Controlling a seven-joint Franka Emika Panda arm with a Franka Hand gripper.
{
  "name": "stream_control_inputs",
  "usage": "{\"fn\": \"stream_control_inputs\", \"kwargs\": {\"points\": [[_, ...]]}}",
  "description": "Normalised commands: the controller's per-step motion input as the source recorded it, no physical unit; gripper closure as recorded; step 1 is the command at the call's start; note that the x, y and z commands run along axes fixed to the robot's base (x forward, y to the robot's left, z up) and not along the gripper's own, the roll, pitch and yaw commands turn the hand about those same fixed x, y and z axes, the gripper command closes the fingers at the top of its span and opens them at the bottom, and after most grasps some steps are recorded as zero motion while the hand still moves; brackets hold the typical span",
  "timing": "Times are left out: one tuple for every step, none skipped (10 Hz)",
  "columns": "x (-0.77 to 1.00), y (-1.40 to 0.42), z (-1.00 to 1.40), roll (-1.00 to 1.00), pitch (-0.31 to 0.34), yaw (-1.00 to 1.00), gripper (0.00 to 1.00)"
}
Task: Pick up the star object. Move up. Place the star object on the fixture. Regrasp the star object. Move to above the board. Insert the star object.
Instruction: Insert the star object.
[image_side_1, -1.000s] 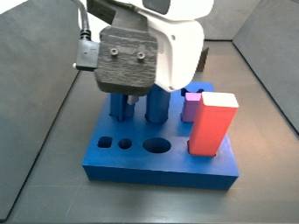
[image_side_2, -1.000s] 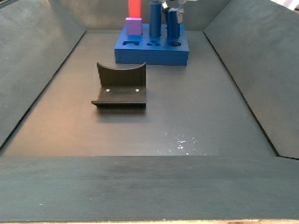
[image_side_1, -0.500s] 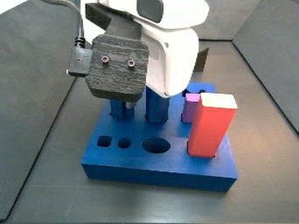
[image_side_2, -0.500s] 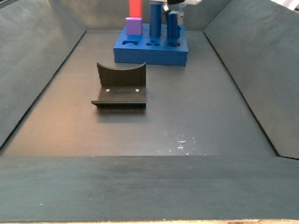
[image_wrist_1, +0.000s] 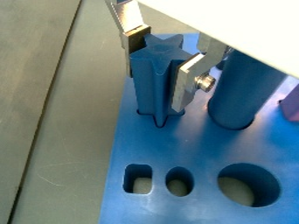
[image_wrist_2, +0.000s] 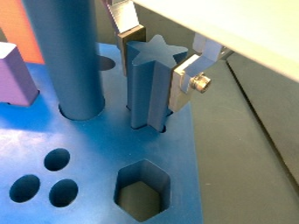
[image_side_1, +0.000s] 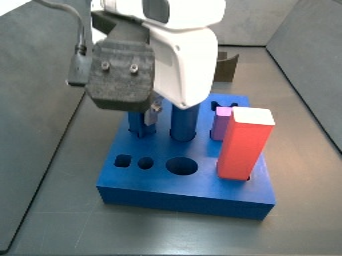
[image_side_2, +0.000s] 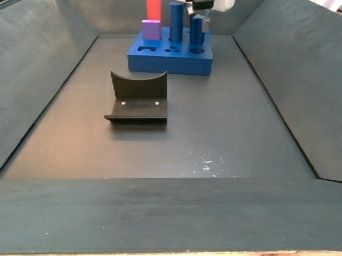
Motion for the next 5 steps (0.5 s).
{"fn": "stream_control_inputs", "kwargs": {"points": [[0.00,0.00,-0.59,0.00,-0.060,-0.25,1.00],[0.00,0.00,-0.52,0.00,-0.056,-0.34,1.00],[0.00,0.00,-0.30,0.00,-0.036,-0.26,1.00],[0.00,0.05,-0.07,-0.07,-0.066,-0.05,1.00],[0.00,0.00,0.00,0.00,0.000,0.00,1.00]]}}
